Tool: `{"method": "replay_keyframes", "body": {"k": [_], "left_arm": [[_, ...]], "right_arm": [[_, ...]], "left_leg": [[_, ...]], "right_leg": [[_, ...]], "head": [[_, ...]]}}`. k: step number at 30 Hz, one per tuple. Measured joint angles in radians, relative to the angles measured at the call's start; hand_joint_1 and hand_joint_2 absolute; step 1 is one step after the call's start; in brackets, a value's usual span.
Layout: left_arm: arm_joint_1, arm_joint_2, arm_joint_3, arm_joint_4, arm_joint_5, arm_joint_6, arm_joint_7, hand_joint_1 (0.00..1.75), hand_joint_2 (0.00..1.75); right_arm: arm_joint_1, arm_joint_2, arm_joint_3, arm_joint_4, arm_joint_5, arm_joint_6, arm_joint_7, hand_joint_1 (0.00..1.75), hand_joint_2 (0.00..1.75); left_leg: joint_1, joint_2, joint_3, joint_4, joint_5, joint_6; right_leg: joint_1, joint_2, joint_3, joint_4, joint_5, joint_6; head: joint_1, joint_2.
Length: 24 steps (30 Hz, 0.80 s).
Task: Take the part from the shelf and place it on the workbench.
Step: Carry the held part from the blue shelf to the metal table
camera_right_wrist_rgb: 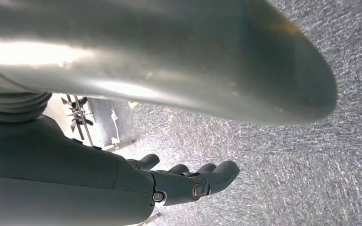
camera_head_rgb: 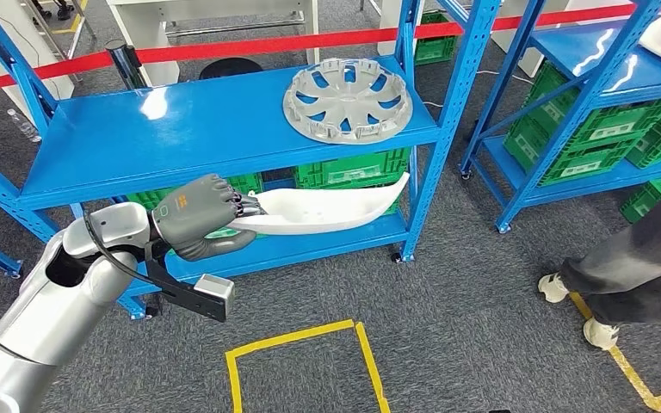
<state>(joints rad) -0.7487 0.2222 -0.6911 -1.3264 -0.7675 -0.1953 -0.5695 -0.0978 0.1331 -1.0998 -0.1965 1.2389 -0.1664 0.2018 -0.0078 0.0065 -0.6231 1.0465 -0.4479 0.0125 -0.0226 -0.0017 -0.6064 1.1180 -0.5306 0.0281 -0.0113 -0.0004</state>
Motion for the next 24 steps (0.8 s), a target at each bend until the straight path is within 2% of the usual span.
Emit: {"method": "replay_keyframes", "body": {"k": [1, 2, 5, 6, 7, 9, 10, 11, 12, 13, 15, 16, 17, 20, 21, 22, 24], "left_arm": [[0.0, 0.0, 0.0, -0.002, -0.001, 0.0, 0.001, 1.75, 1.75], [0.0, 0.0, 0.0, -0.004, -0.002, 0.001, 0.002, 1.75, 1.75], [-0.001, 0.0, 0.0, -0.006, -0.005, 0.001, 0.002, 1.75, 1.75], [-0.002, 0.0, 0.001, -0.006, -0.007, 0.001, 0.002, 1.75, 1.75], [-0.002, 0.0, 0.001, -0.006, -0.008, 0.001, 0.002, 1.75, 1.75], [-0.002, 0.0, 0.002, -0.006, -0.01, 0.001, 0.002, 1.75, 1.75], [-0.001, 0.0, 0.002, -0.006, -0.01, 0.001, 0.002, 1.75, 1.75], [0.001, 0.0, 0.002, -0.005, -0.012, 0.001, 0.002, 1.75, 1.75], [0.002, 0.0, 0.002, -0.005, -0.013, 0.001, 0.002, 1.75, 1.75], [0.001, 0.0, 0.002, -0.005, -0.014, 0.001, 0.002, 1.75, 1.75], [-0.005, -0.001, 0.002, -0.005, -0.016, 0.001, 0.002, 1.75, 1.75], [-0.009, -0.002, 0.002, -0.005, -0.016, 0.0, 0.002, 1.75, 1.75], [-0.013, -0.003, 0.002, -0.005, -0.017, 0.0, 0.001, 1.75, 1.75], [-0.02, -0.005, 0.003, -0.004, -0.018, -0.004, 0.001, 1.75, 1.75], [-0.022, -0.005, 0.003, -0.004, -0.018, -0.005, 0.001, 1.75, 1.75], [-0.024, -0.006, 0.003, -0.003, -0.018, -0.005, 0.001, 1.75, 1.75], [-0.025, -0.008, 0.003, 0.0, -0.018, -0.006, -0.001, 1.75, 1.75]], "right_arm": [[-0.001, 0.0, 0.0, 0.0, 0.0, 0.0, 0.0, 0.0, 0.0], [-0.002, 0.0, 0.0, 0.0, 0.0, 0.0, -0.001, 0.0, 0.0], [-0.001, 0.0, 0.0, 0.0, 0.0, 0.0, -0.001, 0.0, 0.0], [-0.001, 0.001, 0.0, 0.0, -0.001, 0.0, -0.001, 0.0, 0.0], [-0.001, 0.001, 0.0, 0.0, -0.002, 0.0, -0.001, 0.0, 0.0], [-0.001, 0.001, 0.0, 0.0, -0.004, 0.001, -0.001, 0.0, 0.0], [-0.001, 0.001, 0.0, 0.0, -0.005, 0.002, -0.001, 0.0, 0.0], [-0.001, 0.001, 0.0, 0.0, -0.005, 0.003, -0.001, 0.0, 0.0], [0.0, 0.001, 0.0, 0.0, -0.006, 0.004, -0.001, 0.0, 0.0], [0.0, 0.001, 0.0, 0.0, -0.005, 0.004, -0.001, 0.0, 0.0], [-0.001, 0.001, 0.0, 0.0, -0.003, 0.001, -0.001, 0.0, 0.0], [-0.002, 0.002, 0.0, 0.0, -0.001, -0.003, -0.001, 0.0, 0.0], [-0.002, 0.002, 0.0, 0.0, 0.001, -0.011, -0.001, 0.0, 0.0], [-0.002, 0.004, 0.002, 0.0, 0.004, -0.051, -0.001, 0.0, 0.0], [-0.001, 0.005, 0.002, 0.0, 0.005, -0.065, -0.001, 0.0, 0.0], [-0.001, 0.005, 0.003, 0.0, 0.006, -0.078, 0.0, 0.0, 0.0], [-0.002, 0.004, 0.005, 0.0, 0.006, -0.092, 0.003, 0.0, 0.0]], "left_leg": [[-0.001, 0.0, -0.005, 0.005, 0.002, -0.005], [-0.003, 0.001, -0.008, 0.007, 0.005, -0.011], [-0.002, 0.0, -0.013, 0.003, 0.012, -0.031], [-0.001, -0.001, -0.02, 0.018, -0.003, -0.038], [0.001, -0.002, -0.034, 0.053, -0.032, -0.044], [0.006, -0.003, -0.075, 0.172, -0.112, -0.055], [0.008, -0.003, -0.093, 0.231, -0.141, -0.058], [0.009, -0.003, -0.097, 0.264, -0.155, -0.059], [0.009, -0.003, -0.083, 0.258, -0.15, -0.059], [0.01, -0.003, -0.048, 0.212, -0.13, -0.056], [0.008, -0.007, 0.046, 0.067, -0.09, -0.047], [0.005, -0.009, 0.077, 0.013, -0.078, -0.041], [0.001, -0.011, 0.091, -0.016, -0.075, -0.035], [-0.004, -0.009, 0.087, -0.028, -0.058, -0.014], [-0.002, -0.007, 0.084, -0.033, -0.049, -0.006], [0.001, -0.005, 0.08, -0.039, -0.038, 0.001], [0.001, -0.003, 0.062, -0.041, -0.021, 0.01]], "right_leg": [[0.001, -0.001, 0.022, -0.041, 0.008, -0.006], [0.003, 0.0, 0.029, -0.058, 0.009, -0.013], [0.003, 0.002, 0.022, -0.062, 0.028, -0.034], [0.001, 0.002, 0.018, -0.065, 0.036, -0.041], [-0.001, 0.001, 0.014, -0.069, 0.044, -0.046], [-0.002, 0.001, 0.0, -0.069, 0.056, -0.051], [-0.002, 0.001, -0.008, -0.069, 0.062, -0.051], [-0.002, 0.001, -0.016, -0.069, 0.068, -0.05], [-0.002, 0.002, -0.023, -0.069, 0.074, -0.049], [-0.002, 0.002, -0.03, -0.069, 0.079, -0.046], [-0.001, 0.003, -0.038, -0.068, 0.09, -0.04], [-0.001, 0.003, -0.04, -0.069, 0.095, -0.034], [-0.001, 0.003, -0.041, -0.07, 0.1, -0.028], [-0.005, 0.004, -0.043, -0.076, 0.113, -0.008], [-0.005, 0.004, -0.049, -0.068, 0.103, -0.003], [-0.004, 0.004, -0.062, -0.041, 0.078, 0.001], [-0.003, 0.004, -0.108, 0.075, -0.004, 0.006]], "head": [[0.0, 0.0], [-0.001, 0.0], [-0.002, 0.0], [-0.003, 0.0], [-0.004, 0.0], [-0.006, 0.0], [-0.006, 0.0], [-0.006, 0.0], [-0.006, 0.0], [-0.006, 0.0], [-0.006, 0.0], [-0.006, 0.0], [-0.006, 0.0], [-0.005, 0.0], [-0.005, 0.0], [-0.003, 0.0], [0.0, 0.0]]}}
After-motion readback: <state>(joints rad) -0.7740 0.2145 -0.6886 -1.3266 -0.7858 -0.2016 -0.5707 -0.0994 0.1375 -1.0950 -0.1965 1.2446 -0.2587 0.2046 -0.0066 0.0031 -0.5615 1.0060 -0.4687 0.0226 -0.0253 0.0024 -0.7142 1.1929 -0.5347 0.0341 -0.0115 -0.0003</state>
